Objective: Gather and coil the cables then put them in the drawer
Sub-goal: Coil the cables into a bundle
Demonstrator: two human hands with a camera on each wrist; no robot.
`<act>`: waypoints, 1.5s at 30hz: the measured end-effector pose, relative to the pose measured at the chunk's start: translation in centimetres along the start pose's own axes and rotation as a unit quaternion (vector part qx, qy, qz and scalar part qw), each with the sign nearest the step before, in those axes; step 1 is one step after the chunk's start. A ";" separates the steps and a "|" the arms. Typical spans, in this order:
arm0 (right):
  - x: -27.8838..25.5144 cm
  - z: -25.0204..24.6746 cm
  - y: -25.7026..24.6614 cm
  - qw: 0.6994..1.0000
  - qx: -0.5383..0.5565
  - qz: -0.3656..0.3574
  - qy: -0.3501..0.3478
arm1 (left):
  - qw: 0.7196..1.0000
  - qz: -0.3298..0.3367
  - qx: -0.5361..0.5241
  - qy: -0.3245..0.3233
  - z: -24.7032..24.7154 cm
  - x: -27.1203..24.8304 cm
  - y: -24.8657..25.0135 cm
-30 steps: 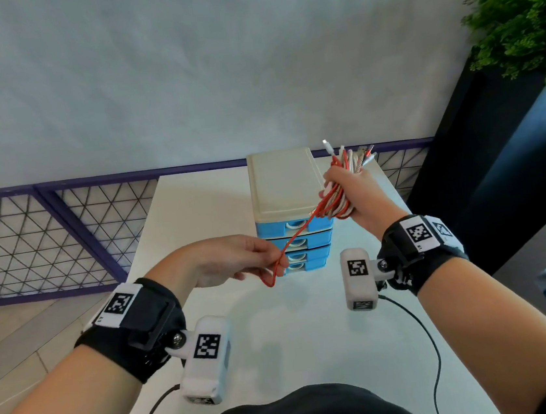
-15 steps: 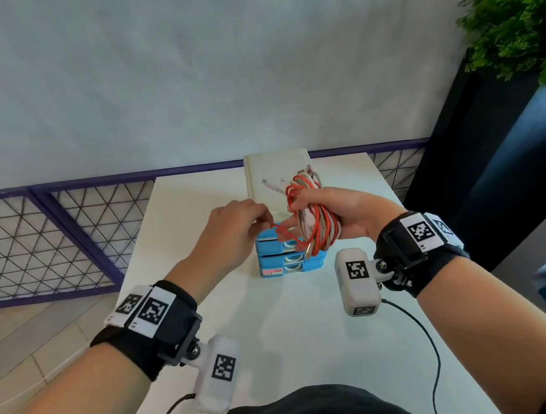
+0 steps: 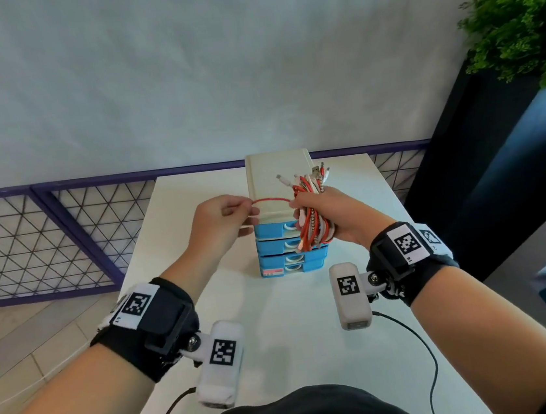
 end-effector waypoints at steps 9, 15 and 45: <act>0.3 2.9 0.9 0.982 0.175 0.019 -0.075 | 0.993 0.113 0.026 -0.030 3.4 -1.5 2.7; 0.1 1.7 0.3 0.988 0.131 0.039 -0.072 | 0.988 0.124 0.048 -0.083 2.2 -1.1 2.0; -2.0 5.2 2.3 0.659 -0.740 -0.118 0.072 | 0.751 0.318 0.572 -0.086 5.3 0.5 0.9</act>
Point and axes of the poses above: each hand's wrist, its own x-axis towards the middle knuckle, its own z-axis out of the palm, y = z × x, the point moved 5 cm from there along x, towards the middle knuckle, and after that the axes turned 9 degrees about x, right-handed, at the moved point
